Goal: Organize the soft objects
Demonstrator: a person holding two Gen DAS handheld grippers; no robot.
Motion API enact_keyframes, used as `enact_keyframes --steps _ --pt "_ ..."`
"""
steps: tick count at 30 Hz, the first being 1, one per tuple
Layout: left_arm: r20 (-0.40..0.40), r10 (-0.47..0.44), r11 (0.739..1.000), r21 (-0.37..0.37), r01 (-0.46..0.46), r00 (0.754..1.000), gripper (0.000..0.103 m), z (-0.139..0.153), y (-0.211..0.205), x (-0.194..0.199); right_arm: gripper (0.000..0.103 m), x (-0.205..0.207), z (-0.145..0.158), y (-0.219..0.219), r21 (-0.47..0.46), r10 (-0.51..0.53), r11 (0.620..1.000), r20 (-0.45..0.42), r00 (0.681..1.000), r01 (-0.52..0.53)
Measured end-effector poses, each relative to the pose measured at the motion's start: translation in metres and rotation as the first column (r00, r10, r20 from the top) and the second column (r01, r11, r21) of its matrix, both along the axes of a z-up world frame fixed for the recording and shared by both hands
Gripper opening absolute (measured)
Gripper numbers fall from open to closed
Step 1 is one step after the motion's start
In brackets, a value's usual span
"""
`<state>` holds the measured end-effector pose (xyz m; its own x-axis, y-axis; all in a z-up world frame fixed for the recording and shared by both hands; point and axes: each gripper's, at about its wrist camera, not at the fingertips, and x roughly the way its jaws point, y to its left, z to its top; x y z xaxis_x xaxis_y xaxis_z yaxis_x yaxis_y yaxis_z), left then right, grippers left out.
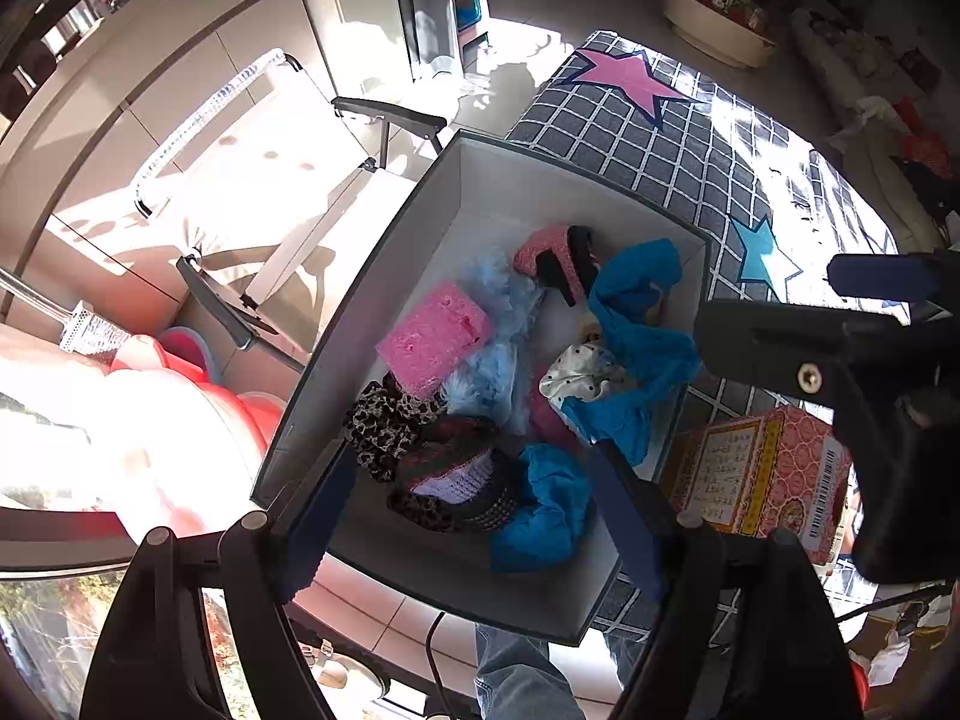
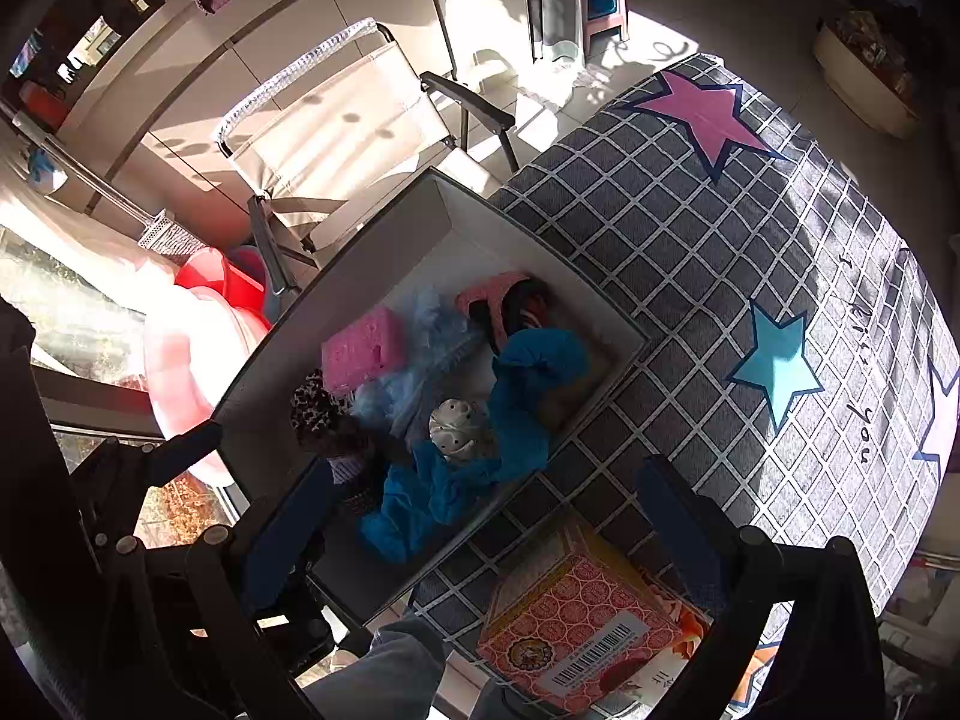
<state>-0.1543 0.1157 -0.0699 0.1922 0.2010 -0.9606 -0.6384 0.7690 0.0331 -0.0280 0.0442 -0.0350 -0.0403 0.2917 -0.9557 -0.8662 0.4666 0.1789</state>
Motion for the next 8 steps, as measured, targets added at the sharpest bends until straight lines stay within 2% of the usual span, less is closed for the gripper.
enact_keyframes --steps 2,5,8 --pt "-0.003 0.009 1.000 -0.012 -0.009 1.000 0.082 -0.001 0.002 0.000 0.102 0.000 0.000 -0.001 -0.001 0.001 1.000 0.000 1.000 -0.001" --pt "0.036 0.013 0.999 -0.043 -0.011 0.999 0.083 0.002 0.003 -0.003 0.102 0.000 -0.001 -0.002 -0.003 0.003 1.000 0.000 1.000 -0.003" --pt "0.082 0.003 1.000 -0.019 -0.001 0.997 0.083 0.010 0.002 -0.005 0.102 0.000 -0.001 -0.002 -0.003 0.001 1.000 0.001 1.000 -0.001"
